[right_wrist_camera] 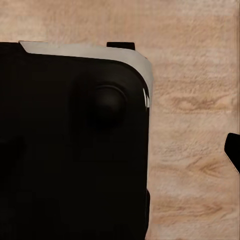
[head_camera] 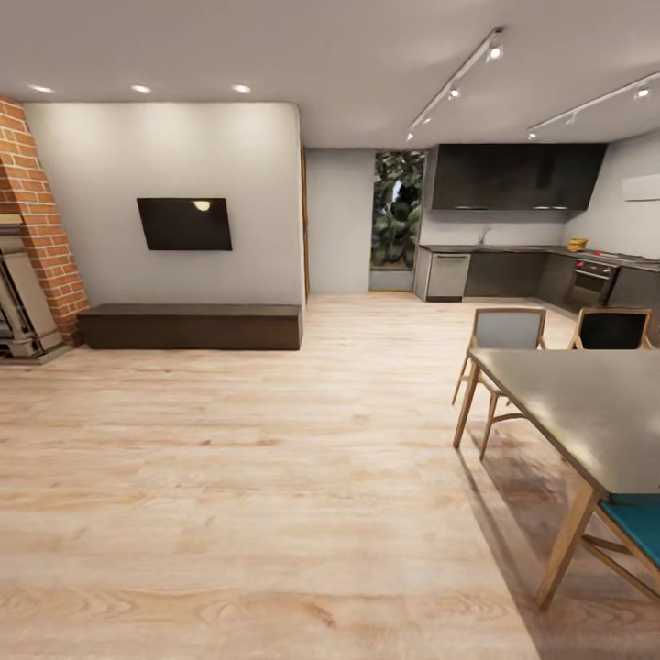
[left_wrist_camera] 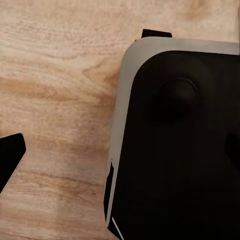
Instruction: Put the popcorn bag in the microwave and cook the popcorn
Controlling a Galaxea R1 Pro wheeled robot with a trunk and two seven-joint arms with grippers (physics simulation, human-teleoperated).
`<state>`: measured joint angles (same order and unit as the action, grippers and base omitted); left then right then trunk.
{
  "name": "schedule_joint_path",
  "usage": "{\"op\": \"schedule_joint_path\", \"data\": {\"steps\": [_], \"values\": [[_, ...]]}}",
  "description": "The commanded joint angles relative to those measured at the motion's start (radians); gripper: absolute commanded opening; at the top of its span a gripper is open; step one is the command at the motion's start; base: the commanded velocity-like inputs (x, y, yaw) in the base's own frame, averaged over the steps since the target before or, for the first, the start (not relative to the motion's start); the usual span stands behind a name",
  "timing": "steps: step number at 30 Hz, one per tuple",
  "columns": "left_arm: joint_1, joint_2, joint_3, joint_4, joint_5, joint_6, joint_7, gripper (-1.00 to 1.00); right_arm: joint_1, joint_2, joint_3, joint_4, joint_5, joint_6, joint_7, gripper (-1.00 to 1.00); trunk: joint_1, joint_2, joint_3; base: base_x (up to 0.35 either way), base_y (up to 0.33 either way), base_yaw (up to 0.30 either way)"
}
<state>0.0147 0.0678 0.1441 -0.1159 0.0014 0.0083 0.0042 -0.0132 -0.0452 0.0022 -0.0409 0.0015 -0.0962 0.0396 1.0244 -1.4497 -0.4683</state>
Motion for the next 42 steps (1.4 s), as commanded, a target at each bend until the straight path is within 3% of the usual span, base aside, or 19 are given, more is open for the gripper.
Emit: {"op": "schedule_joint_path", "data": {"steps": [1, 14, 42], "values": [[0.001, 0.000, 0.005, -0.002, 0.000, 0.001, 0.000, 1.00, 0.000, 0.000, 0.000, 0.001, 0.000, -0.004, 0.003, 1.00, 0.001, 0.000, -0.001, 0.341, 0.000, -0.134], [0.001, 0.000, 0.004, -0.002, 0.000, 0.001, 0.000, 1.00, -0.001, 0.000, -0.001, 0.001, 0.000, -0.004, 0.003, 1.00, 0.001, 0.000, -0.001, 0.341, 0.000, -0.196], [0.001, 0.000, 0.005, -0.002, 0.000, 0.001, 0.000, 1.00, -0.001, 0.000, 0.001, 0.001, 0.001, -0.002, 0.005, 1.00, 0.001, 0.000, -0.001, 0.341, 0.000, -0.088]]}}
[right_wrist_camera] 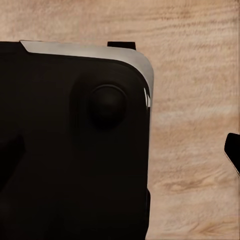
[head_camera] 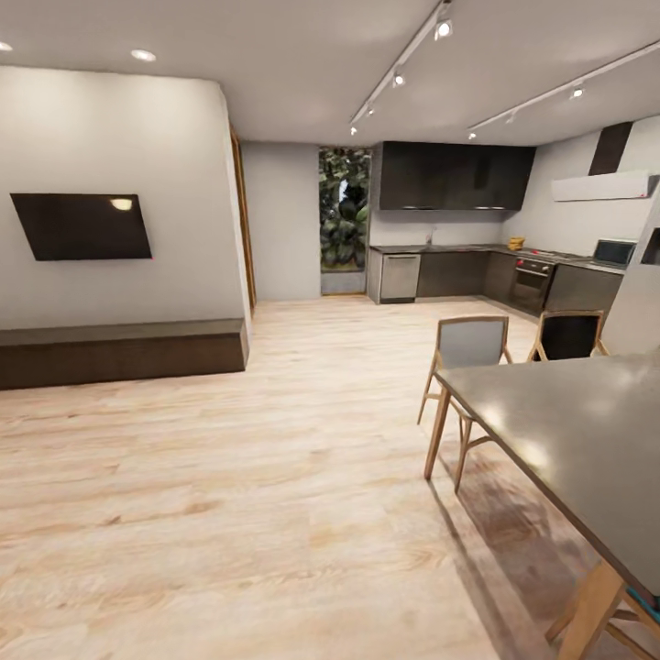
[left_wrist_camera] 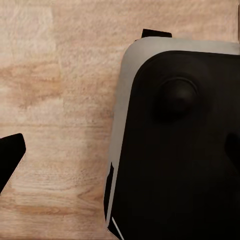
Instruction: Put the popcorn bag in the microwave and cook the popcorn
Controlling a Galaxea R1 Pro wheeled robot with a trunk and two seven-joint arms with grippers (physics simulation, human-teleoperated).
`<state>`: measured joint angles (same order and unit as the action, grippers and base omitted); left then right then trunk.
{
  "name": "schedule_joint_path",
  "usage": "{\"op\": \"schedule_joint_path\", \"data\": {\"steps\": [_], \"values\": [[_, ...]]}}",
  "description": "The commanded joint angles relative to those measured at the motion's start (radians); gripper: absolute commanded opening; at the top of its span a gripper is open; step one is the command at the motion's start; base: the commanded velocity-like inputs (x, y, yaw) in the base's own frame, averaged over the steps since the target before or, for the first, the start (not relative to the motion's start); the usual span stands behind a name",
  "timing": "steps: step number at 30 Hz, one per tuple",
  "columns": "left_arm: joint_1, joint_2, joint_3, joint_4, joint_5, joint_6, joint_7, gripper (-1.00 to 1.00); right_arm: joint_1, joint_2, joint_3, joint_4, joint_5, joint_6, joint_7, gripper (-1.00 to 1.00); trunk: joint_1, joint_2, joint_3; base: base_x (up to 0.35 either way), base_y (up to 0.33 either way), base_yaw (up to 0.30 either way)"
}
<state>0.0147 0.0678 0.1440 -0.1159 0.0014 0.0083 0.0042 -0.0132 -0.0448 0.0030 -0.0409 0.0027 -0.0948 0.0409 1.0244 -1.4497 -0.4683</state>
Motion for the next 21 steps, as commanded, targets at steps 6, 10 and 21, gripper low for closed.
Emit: {"op": "schedule_joint_path", "data": {"steps": [6, 10, 21], "values": [[0.001, 0.000, 0.005, -0.002, 0.000, 0.001, 0.000, 1.00, -0.001, 0.000, 0.001, 0.001, 0.000, -0.003, 0.004, 1.00, 0.001, 0.000, -0.001, 0.342, 0.000, 0.000], [0.001, 0.000, 0.005, -0.002, 0.000, 0.001, 0.000, 1.00, -0.001, -0.001, 0.003, 0.001, 0.002, -0.003, 0.001, 1.00, 0.001, 0.000, -0.001, 0.342, 0.000, 0.000], [0.001, 0.000, 0.005, -0.002, 0.000, -0.003, 0.000, 1.00, -0.001, -0.001, 0.002, 0.000, 0.001, -0.005, 0.001, 1.00, 0.001, 0.000, -0.001, 0.342, 0.000, 0.000]]}}
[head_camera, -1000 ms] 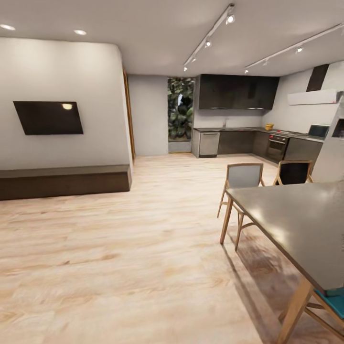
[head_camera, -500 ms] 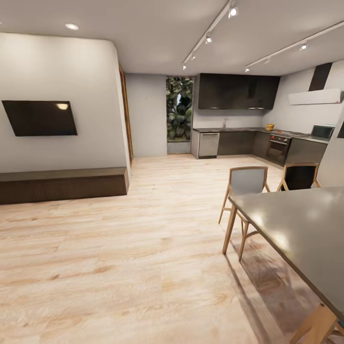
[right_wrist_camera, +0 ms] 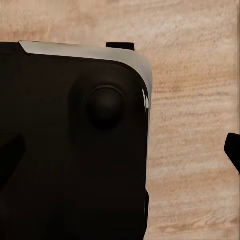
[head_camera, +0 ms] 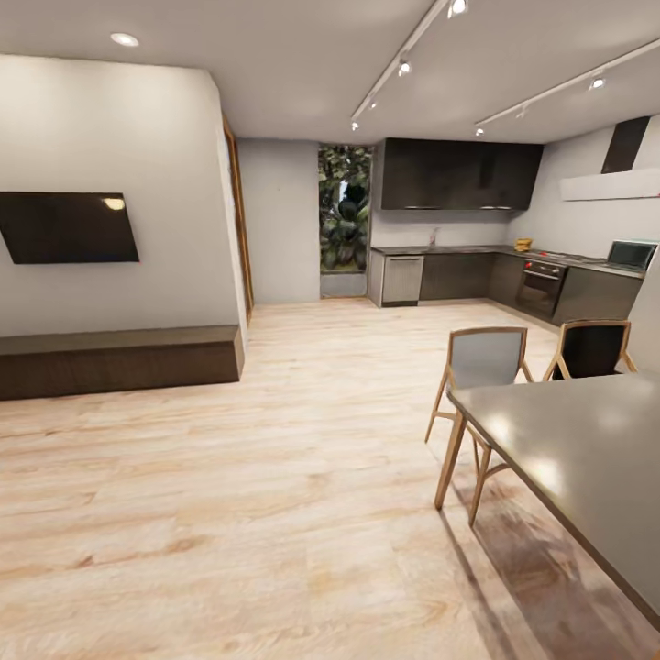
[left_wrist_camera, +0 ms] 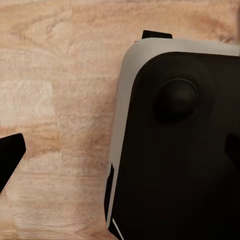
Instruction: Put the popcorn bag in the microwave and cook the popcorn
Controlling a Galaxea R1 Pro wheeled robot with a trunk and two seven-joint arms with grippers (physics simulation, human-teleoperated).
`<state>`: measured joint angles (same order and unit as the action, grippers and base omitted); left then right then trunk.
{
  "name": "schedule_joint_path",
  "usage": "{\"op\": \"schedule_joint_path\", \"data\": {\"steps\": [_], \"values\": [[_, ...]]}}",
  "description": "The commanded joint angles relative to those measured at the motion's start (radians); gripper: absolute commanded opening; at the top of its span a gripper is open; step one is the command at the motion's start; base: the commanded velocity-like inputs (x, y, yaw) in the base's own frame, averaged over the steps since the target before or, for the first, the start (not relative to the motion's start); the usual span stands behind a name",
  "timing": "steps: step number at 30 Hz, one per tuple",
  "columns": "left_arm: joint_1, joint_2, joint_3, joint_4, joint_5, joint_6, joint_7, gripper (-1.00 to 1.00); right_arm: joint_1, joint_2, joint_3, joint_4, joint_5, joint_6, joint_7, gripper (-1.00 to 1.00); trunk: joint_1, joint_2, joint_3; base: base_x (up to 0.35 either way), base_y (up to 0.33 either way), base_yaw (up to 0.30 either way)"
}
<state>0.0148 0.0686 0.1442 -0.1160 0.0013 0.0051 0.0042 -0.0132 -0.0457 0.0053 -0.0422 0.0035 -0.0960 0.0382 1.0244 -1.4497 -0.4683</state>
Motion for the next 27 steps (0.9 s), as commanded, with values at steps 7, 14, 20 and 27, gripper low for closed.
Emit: {"op": "schedule_joint_path", "data": {"steps": [7, 14, 20, 27], "values": [[0.001, 0.000, 0.005, -0.003, 0.000, -0.013, 0.000, 1.00, -0.001, 0.000, 0.001, 0.001, 0.001, -0.004, 0.003, 1.00, 0.001, 0.000, -0.001, 0.342, 0.000, 0.000], [0.001, 0.000, 0.005, -0.003, 0.000, -0.013, 0.000, 1.00, -0.001, 0.000, 0.001, 0.001, 0.001, -0.004, 0.003, 1.00, 0.001, 0.000, -0.001, 0.342, 0.000, 0.000], [0.001, 0.001, 0.005, -0.003, 0.000, -0.013, 0.000, 1.00, -0.001, 0.000, 0.001, 0.001, 0.001, -0.004, 0.003, 1.00, 0.001, 0.000, -0.001, 0.341, 0.000, 0.000], [0.001, 0.000, 0.005, -0.002, 0.000, -0.013, 0.000, 1.00, -0.001, 0.000, 0.001, 0.001, 0.001, -0.004, 0.003, 1.00, 0.001, 0.000, -0.001, 0.342, 0.000, 0.000]]}}
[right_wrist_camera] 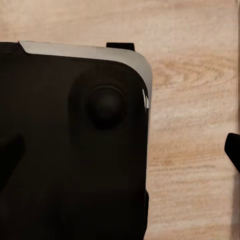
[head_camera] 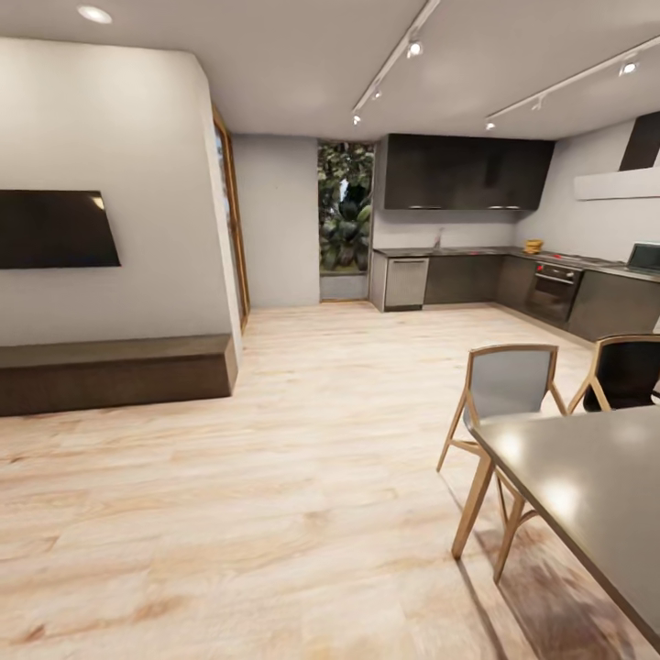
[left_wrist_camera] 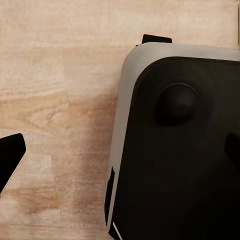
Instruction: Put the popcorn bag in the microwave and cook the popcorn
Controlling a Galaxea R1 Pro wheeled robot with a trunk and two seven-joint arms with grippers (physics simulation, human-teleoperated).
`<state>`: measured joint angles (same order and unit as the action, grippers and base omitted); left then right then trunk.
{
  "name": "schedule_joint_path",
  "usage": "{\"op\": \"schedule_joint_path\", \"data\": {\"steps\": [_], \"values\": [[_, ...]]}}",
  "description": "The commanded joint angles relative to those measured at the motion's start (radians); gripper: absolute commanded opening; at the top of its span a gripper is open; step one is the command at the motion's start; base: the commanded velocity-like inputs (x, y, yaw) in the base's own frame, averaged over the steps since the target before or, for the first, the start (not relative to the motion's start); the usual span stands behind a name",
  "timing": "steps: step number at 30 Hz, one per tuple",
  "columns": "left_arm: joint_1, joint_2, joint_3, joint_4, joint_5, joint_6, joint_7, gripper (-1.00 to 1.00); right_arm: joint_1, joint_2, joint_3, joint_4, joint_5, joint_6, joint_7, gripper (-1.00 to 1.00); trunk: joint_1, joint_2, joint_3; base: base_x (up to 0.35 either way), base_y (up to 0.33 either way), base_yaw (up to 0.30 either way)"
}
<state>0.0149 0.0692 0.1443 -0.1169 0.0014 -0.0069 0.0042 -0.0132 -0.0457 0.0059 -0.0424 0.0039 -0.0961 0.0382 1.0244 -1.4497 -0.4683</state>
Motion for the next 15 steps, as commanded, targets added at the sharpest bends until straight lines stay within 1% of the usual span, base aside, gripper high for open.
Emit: {"op": "schedule_joint_path", "data": {"steps": [1, 7, 15], "values": [[0.000, 0.000, 0.004, -0.002, 0.000, -0.001, 0.000, 1.00, -0.001, 0.000, 0.000, 0.001, 0.000, -0.004, 0.003, 1.00, 0.001, 0.000, -0.001, 0.342, 0.000, 0.000], [0.000, 0.000, 0.004, -0.002, 0.000, -0.001, 0.000, 1.00, -0.001, 0.000, 0.000, 0.001, 0.001, -0.004, 0.003, 1.00, 0.001, 0.000, -0.001, 0.341, 0.003, 0.000], [0.000, 0.000, 0.004, -0.002, 0.000, -0.001, 0.000, 1.00, -0.001, 0.000, 0.000, 0.001, 0.001, -0.003, 0.003, 1.00, 0.001, 0.000, -0.001, 0.339, 0.082, 0.000]]}}
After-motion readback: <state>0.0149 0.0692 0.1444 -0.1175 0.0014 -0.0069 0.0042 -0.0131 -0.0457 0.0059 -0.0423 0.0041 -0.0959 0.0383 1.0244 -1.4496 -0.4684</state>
